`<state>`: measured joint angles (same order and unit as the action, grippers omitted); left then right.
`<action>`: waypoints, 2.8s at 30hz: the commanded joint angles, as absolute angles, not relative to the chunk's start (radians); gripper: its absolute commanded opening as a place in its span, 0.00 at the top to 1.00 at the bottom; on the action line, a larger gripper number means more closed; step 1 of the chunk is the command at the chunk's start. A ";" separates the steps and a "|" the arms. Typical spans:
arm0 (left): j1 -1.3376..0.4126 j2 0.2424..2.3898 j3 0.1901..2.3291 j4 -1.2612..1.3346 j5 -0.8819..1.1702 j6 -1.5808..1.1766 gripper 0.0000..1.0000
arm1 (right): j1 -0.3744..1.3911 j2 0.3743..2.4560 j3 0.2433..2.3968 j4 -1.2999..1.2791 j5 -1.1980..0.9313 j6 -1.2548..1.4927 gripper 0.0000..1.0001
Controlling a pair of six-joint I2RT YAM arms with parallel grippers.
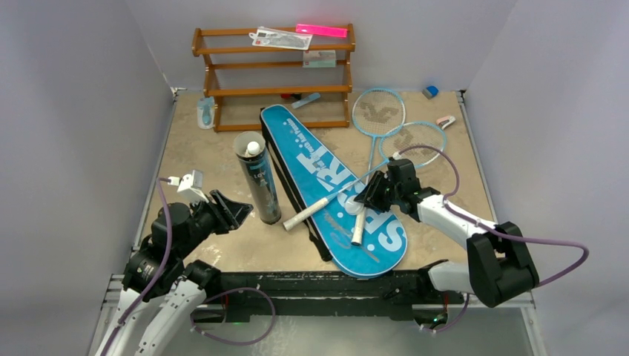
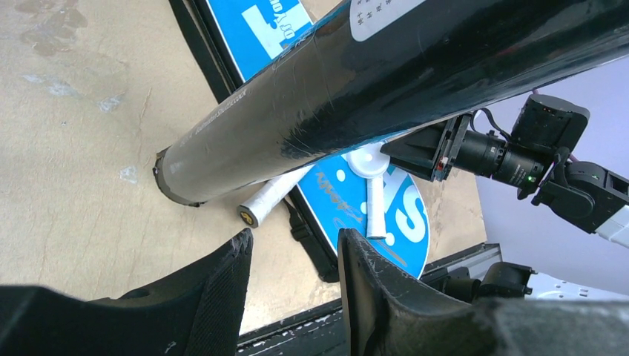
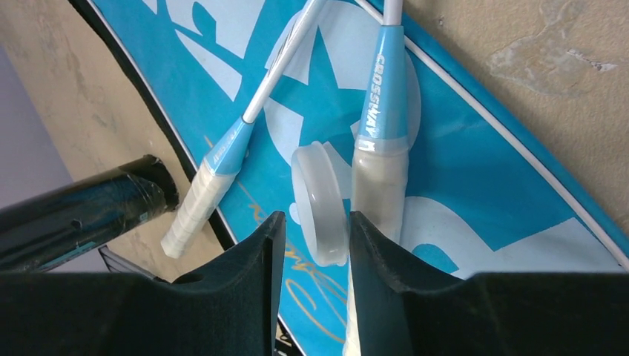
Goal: Pack up the badminton gear
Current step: Close the lid on the shuttle tube.
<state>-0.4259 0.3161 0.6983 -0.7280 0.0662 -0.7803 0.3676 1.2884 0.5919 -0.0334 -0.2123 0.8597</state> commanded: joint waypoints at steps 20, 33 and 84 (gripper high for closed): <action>-0.427 0.331 0.737 -0.713 0.049 -0.734 0.55 | 0.364 1.345 0.673 0.046 -0.384 0.755 0.80; -0.428 0.282 0.745 -0.625 0.084 -0.562 0.50 | 0.364 1.239 0.978 -0.194 -0.418 0.466 0.86; -0.426 0.621 0.664 0.066 0.251 -0.005 0.30 | 1.087 1.650 2.069 -0.353 0.141 -0.412 0.88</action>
<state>-0.4259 0.6235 0.6651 -0.0082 0.2291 -0.0395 1.0370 1.6688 2.1059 -0.4671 0.0254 -0.2787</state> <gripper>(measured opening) 0.774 0.172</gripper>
